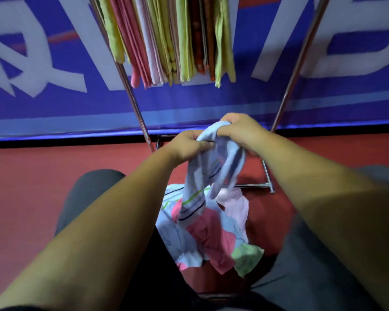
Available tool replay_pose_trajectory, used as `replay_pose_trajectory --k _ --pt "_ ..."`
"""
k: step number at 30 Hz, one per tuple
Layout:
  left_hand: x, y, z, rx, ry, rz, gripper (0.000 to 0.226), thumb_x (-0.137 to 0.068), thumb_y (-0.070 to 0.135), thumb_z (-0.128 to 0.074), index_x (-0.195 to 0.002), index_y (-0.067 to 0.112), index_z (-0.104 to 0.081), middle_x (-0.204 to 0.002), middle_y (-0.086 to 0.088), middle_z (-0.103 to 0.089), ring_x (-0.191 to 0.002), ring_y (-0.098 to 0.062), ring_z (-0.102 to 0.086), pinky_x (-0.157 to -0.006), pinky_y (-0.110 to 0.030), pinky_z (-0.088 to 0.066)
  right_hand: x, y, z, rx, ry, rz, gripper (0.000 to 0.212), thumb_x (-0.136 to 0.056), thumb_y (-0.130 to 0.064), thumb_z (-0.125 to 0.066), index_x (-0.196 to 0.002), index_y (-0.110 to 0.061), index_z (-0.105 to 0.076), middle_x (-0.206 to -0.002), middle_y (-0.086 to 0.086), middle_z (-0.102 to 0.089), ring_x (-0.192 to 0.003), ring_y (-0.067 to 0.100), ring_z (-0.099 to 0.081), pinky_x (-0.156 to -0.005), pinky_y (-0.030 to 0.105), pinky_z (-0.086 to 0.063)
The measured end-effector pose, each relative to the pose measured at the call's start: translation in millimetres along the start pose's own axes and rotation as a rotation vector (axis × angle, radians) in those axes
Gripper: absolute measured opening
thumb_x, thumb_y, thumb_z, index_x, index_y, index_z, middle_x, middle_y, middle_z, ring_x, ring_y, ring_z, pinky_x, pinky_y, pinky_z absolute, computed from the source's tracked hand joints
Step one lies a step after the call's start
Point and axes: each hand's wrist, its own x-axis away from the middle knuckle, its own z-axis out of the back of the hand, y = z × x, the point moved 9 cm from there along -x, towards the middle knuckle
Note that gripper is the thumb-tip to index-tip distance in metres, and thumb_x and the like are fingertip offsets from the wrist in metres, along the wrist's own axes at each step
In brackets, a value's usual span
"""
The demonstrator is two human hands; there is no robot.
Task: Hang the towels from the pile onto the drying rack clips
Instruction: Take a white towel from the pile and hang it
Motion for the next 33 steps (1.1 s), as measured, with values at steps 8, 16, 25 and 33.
replay_pose_trajectory --k 8,16,25,33 --pt "24 104 20 0.034 0.093 -0.181 0.051 -0.071 0.034 -0.076 -0.115 0.012 -0.067 -0.109 -0.012 -0.075 -0.095 -0.016 -0.070 -0.092 -0.045 -0.059 28 -73 57 -0.031 0.045 0.058 0.017 -0.080 -0.035 -0.077 -0.072 -0.025 -0.066 -0.066 -0.009 -0.061 -0.066 0.009 -0.054 -0.065 0.029 -0.043" --pt "45 165 42 -0.223 0.377 -0.240 0.023 -0.086 0.031 -0.063 -0.106 0.021 -0.068 -0.098 0.001 -0.073 -0.097 -0.022 -0.068 -0.083 -0.042 -0.057 43 -125 110 0.125 0.147 0.114 0.034 -0.084 -0.048 -0.072 -0.064 -0.022 -0.061 -0.058 -0.006 -0.053 -0.060 0.012 -0.047 -0.059 0.029 -0.038" --pt "61 171 91 -0.435 0.534 -0.097 0.020 -0.077 0.007 -0.053 -0.090 0.019 -0.063 -0.085 -0.007 -0.065 -0.078 -0.033 -0.066 -0.061 -0.042 -0.056 54 -169 175 0.212 0.409 0.074 0.046 -0.098 -0.060 -0.049 -0.089 -0.024 -0.075 -0.093 0.000 -0.069 -0.081 0.018 -0.059 -0.073 0.036 -0.042" --pt "69 145 149 -0.215 0.533 -0.090 0.016 -0.081 0.014 -0.056 -0.092 0.016 -0.066 -0.084 -0.007 -0.071 -0.079 -0.026 -0.066 -0.069 -0.039 -0.057 47 -130 194 0.172 0.438 -0.188 0.064 -0.112 -0.050 -0.032 -0.150 -0.002 -0.053 -0.152 0.024 -0.053 -0.136 0.042 -0.053 -0.105 0.042 -0.043"
